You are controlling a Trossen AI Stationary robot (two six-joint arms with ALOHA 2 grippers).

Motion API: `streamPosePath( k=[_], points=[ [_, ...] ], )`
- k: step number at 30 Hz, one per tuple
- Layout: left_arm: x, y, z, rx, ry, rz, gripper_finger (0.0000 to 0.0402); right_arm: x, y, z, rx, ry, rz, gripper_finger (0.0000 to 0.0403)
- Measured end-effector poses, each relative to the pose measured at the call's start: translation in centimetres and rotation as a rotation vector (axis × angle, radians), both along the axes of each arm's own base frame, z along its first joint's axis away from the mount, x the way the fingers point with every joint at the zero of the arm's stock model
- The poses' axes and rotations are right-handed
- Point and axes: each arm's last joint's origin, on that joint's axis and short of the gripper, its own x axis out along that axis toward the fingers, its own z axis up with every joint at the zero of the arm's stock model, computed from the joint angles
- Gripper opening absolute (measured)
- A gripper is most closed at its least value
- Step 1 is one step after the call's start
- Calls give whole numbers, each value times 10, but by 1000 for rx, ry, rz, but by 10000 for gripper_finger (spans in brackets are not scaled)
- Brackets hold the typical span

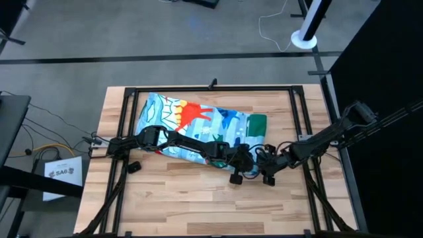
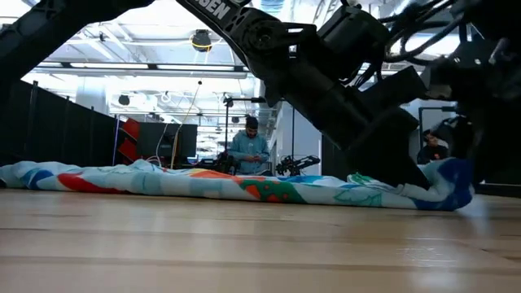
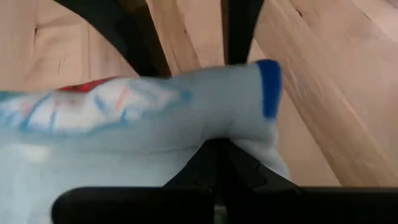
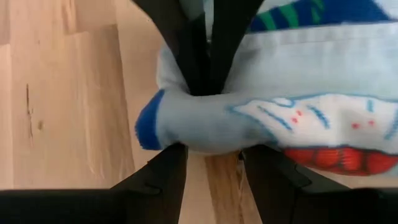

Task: Roll towel
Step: Roll the multicolor dinosaur print towel

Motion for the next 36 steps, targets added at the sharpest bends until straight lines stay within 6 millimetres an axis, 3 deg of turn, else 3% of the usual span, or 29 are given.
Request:
streamPosePath(
  k=[13,25,29,36],
  points=[
    [7,3,32,158,33,-118,0,5,2,9,3,-21,-7,146],
    [2,11,58,140,200,-97,0,3,2,8,-5,0,-9,146],
    [3,11,58,111,194,-68,0,2,3,7,-6,3,-4,146],
    [1,10,35,89,178,-65,0,1,5,7,-18,11,18,146]
  ],
)
